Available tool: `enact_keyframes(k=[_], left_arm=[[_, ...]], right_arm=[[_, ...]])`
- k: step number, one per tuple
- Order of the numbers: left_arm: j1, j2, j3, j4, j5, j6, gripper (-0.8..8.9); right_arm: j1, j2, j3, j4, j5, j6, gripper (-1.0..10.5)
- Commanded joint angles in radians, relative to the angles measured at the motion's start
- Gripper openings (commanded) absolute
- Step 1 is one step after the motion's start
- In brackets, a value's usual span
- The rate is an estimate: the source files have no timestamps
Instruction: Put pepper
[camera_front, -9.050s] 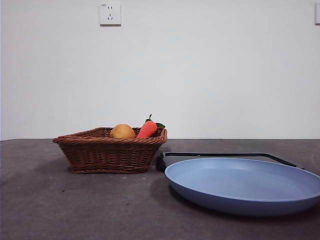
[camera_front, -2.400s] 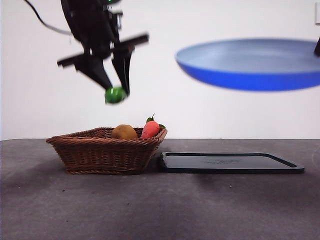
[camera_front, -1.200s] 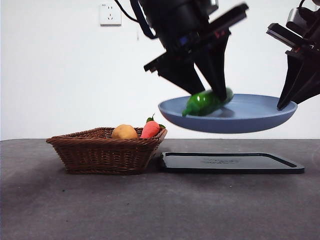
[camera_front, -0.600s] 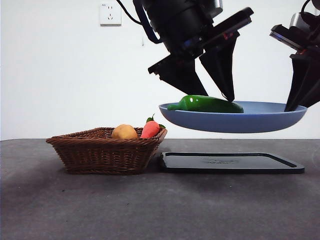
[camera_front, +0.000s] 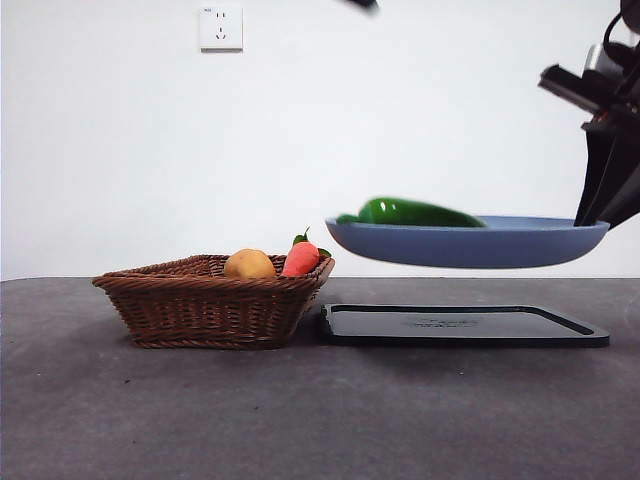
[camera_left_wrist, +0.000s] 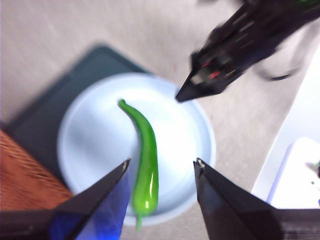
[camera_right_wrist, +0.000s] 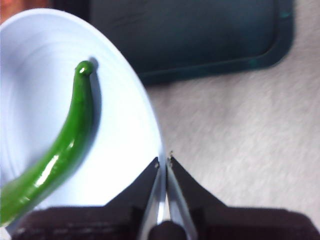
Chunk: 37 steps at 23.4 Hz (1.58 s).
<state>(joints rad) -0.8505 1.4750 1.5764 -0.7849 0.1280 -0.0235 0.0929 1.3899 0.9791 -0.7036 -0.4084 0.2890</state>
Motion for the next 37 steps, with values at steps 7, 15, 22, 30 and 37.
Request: enact_keyframes(k=[7,15,22,30,37], left_arm=[[0.028,-0.308,0.018,-0.084,-0.088,0.028,2.25],[0.028,-0.43,0.018,-0.102,-0.114,0.024,2.25],[0.028,-0.433,0.018,-0.108,-0.128,0.02,2.25],[0.027,-0.433,0.018,-0.107,-0.128,0.016,2.25],[0.027,-0.433,0.018,-0.107,-0.128,0.016,2.25]], right_arm=[[-0.064,0.286,0.245,0.038,-0.004,0.017,0.1],[-0.086,0.484,0.326,0.145,-0.005,0.017,0.1],[-0.086,0.529,0.326,0.169,-0.003,0.008,0.1],[-0.085,0.535,0.326,0.164,0.07,-0.028,0.1],[-0.085,0.535,0.326,0.155,0.07,-0.036,1.1]])
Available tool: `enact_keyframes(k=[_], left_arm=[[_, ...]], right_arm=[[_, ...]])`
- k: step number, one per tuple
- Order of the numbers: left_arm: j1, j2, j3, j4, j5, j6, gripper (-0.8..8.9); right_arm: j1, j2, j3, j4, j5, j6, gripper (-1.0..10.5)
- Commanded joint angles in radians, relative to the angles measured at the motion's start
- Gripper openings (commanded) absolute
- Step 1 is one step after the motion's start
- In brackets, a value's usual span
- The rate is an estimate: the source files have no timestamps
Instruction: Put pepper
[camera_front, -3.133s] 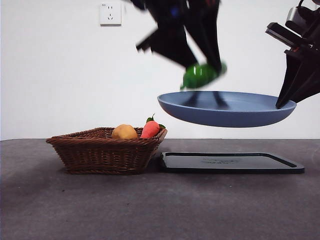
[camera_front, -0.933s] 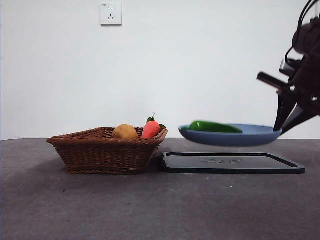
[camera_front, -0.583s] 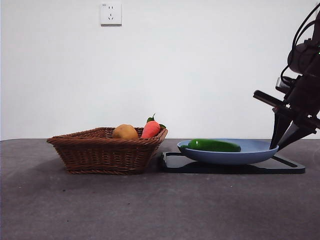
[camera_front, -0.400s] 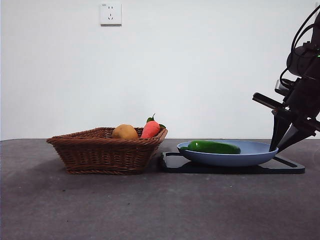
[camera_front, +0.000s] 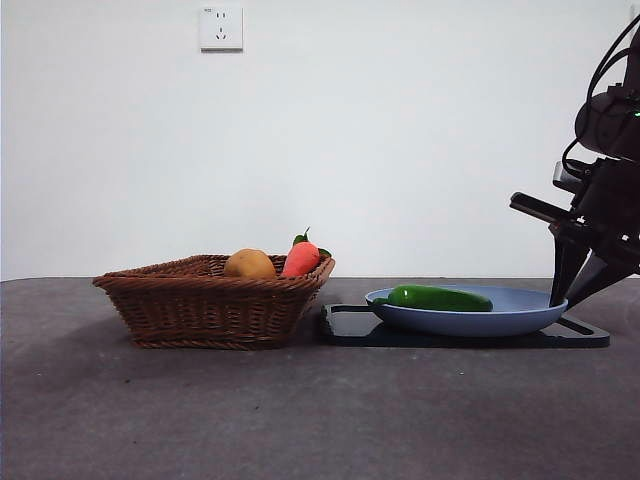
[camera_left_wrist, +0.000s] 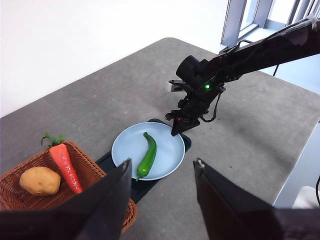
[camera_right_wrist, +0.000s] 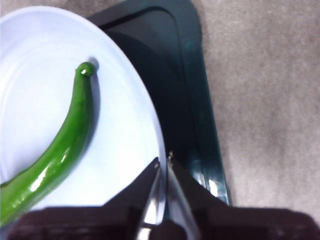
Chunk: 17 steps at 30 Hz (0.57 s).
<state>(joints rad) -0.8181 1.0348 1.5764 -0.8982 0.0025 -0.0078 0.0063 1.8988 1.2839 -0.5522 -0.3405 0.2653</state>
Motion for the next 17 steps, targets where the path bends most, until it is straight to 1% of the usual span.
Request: enact_keyframes(k=[1,3,5,8,11,15,17], left_arm=[[-0.005,0.007,0.018,0.006,-0.002,0.001,2.25],[-0.005,0.007,0.018,0.006,-0.002,0.001,2.25],[-0.005,0.007,0.018,0.005,-0.003,0.001,2.25],[-0.005,0.007,0.018,0.002,-0.003,0.001,2.25],[-0.005,0.007,0.018,-0.006,-0.003,0.001,2.25],[-0.005,0.011,0.018,-0.021,-0.003,0.003,2.25],[-0.005,0.012,0.018,-0.031,-0.003,0.005,2.25]], right_arm=[[0.001,0.026,0.021,0.004,0.002,-0.013,1.4],[0.001,0.023,0.021,0.002,0.002,-0.013,2.0],[-0.003,0.01,0.021,-0.003,0.002,-0.015,2.2],[-0.007,-0.038,0.021,-0.014,0.003,-0.035,2.2],[-0.011,-0.124,0.021,-0.047,0.002,-0.056,2.2],[-0.009,-0.272,0.021,-0.153,-0.002,-0.105,2.2],[0.001,-0.363,0.021,-0.238,-0.002,-0.145,2.2]])
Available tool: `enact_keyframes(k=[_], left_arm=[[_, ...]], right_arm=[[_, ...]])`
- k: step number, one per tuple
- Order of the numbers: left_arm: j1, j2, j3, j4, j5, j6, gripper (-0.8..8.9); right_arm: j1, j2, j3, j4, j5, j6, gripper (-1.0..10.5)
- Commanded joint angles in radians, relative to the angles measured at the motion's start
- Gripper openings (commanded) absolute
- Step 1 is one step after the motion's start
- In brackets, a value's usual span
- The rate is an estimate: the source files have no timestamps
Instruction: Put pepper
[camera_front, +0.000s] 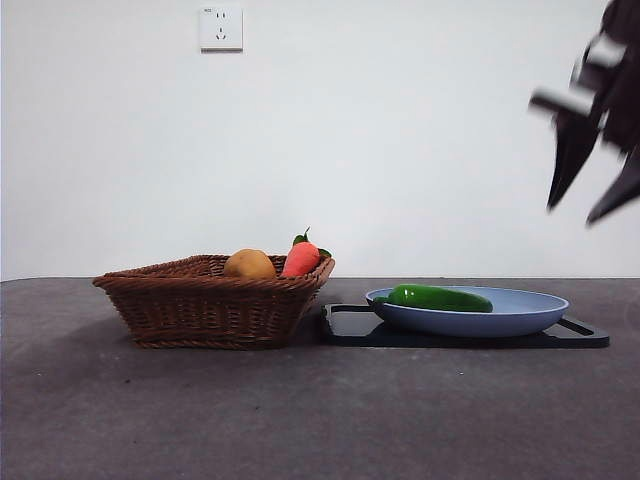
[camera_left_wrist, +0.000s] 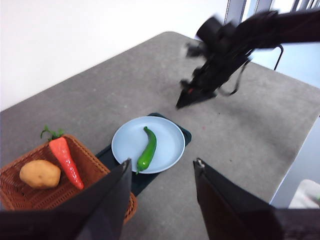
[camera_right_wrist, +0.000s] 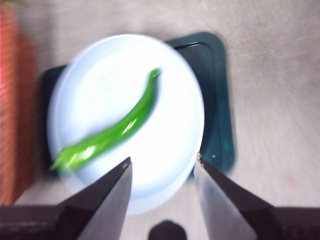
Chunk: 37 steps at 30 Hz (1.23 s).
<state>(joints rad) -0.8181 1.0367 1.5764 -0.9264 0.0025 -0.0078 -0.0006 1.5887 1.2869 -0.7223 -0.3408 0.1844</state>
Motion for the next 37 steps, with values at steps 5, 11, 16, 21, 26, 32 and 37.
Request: enact_keyframes(k=[5,11,16,21,26,32,37], left_arm=[[-0.005,0.014,0.018,-0.021,-0.003,0.005,2.25],[-0.005,0.021,0.018,-0.034,-0.002,0.005,2.23],[-0.005,0.035,0.018,-0.069,-0.001,0.005,2.19],[-0.005,0.044,0.018,-0.122,-0.001,0.005,1.65],[-0.005,0.051,0.018,-0.159,-0.002,0.004,0.01],[-0.005,0.052,0.018,-0.166,-0.001,0.005,0.06],[-0.005,0.052,0.018,-0.156,-0.001,0.005,0.08]], right_arm=[[0.067,-0.272,0.018,-0.286,-0.001,-0.135,2.2],[0.175,-0.495,0.018,-0.461,-0.001,-0.145,2.2],[0.255,-0.616,0.018,-0.56,-0.001,-0.136,2.2],[0.293,-0.67,0.018,-0.651,-0.001,-0.138,1.4],[0.305,-0.699,0.018,-0.651,-0.001,-0.185,0.1],[0.305,-0.699,0.018,-0.645,0.0,-0.181,0.1],[0.303,-0.699,0.018,-0.645,0.004,-0.177,0.1]])
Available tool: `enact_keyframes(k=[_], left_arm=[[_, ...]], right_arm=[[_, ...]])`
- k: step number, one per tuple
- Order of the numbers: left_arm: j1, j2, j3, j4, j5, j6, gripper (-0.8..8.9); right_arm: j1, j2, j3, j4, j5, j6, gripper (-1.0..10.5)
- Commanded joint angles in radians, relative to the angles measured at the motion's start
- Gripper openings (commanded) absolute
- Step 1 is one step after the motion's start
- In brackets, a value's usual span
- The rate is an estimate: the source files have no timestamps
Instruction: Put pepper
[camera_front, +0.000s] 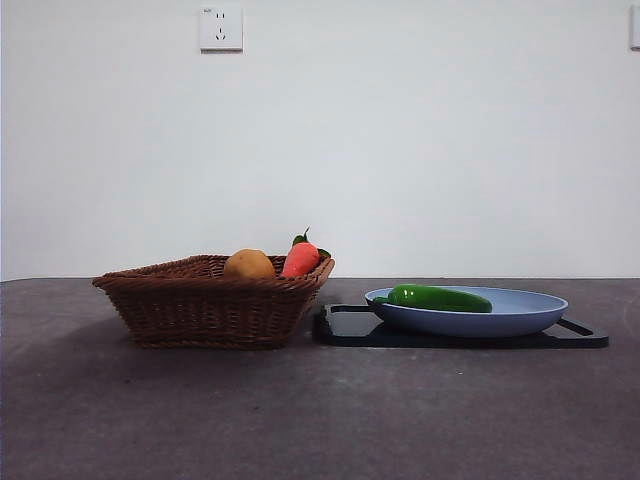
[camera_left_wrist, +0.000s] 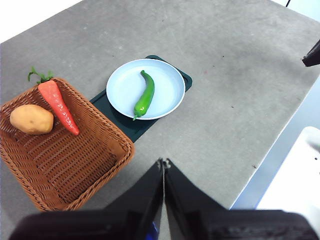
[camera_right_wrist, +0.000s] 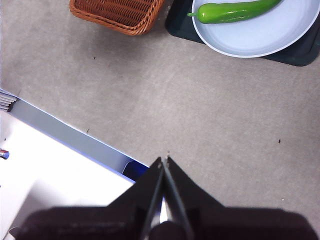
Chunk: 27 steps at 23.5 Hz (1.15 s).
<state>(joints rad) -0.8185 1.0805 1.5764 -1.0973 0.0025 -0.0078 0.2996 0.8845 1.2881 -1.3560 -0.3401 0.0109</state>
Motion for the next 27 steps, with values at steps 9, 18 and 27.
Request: enact_keyframes(k=[9,18,27], left_arm=[[-0.005,0.008,0.018,0.043,-0.002,0.005,0.08],[0.262,-0.123,0.011,0.316,-0.07,0.122,0.08],[0.627,-0.435,-0.318,0.684,-0.055,0.177,0.08]], right_arm=[[0.003,0.005,0.016,-0.011,0.003,-0.003,0.1],[0.003,0.005,0.016,-0.011,0.003,-0.003,0.1],[0.003,0.005,0.016,-0.011,0.003,-0.003,0.1]])
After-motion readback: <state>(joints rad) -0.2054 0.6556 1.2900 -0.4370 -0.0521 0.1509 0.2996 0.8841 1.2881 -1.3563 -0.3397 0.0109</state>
